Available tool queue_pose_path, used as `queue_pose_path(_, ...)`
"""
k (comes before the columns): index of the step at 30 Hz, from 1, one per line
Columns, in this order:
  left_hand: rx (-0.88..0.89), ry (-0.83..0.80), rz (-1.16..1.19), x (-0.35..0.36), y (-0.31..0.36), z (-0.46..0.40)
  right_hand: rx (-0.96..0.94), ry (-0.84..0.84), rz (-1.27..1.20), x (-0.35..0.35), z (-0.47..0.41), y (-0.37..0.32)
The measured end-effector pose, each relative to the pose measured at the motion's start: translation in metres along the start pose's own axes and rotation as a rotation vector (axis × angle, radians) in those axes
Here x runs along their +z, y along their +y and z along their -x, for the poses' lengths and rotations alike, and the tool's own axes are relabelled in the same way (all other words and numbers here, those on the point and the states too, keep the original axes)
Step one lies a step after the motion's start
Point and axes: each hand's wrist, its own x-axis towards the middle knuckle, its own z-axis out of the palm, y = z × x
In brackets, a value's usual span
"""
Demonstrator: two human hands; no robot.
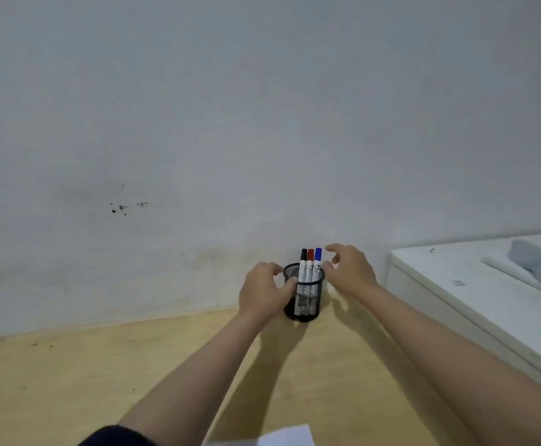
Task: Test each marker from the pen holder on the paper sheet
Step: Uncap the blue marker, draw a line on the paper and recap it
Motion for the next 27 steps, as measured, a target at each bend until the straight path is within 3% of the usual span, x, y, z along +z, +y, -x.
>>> queue_pose_path(4, -0.001, 0.013, -0.041, 0.022, -0.014, -0.018, -0.041, -0.027, 0.050, 0.018, -0.021, 0.010)
queue_pose_path(8, 0.037, 0.034, -0.032, 0.034, -0.025, -0.025, -0.099, 0.064, 0.036, 0.029, -0.033, 0.015)
queue_pose_path(16, 0.017, 0.028, -0.014, 0.030, -0.017, -0.019, -0.235, 0.203, -0.228, 0.012, -0.016, -0.006)
queue_pose_path(20, -0.027, -0.010, 0.285, 0.007, 0.008, 0.000, -0.431, 0.329, -0.306, -0.017, 0.017, -0.028)
queue_pose_path(24, -0.185, -0.244, 0.796, -0.029, 0.041, 0.035, -0.557, 0.380, -0.387, -0.037, 0.073, -0.046)
queue_pose_path(27, -0.223, -0.219, 0.907, -0.048, 0.056, 0.059, -0.601, 0.378, -0.428, -0.042, 0.115, -0.058)
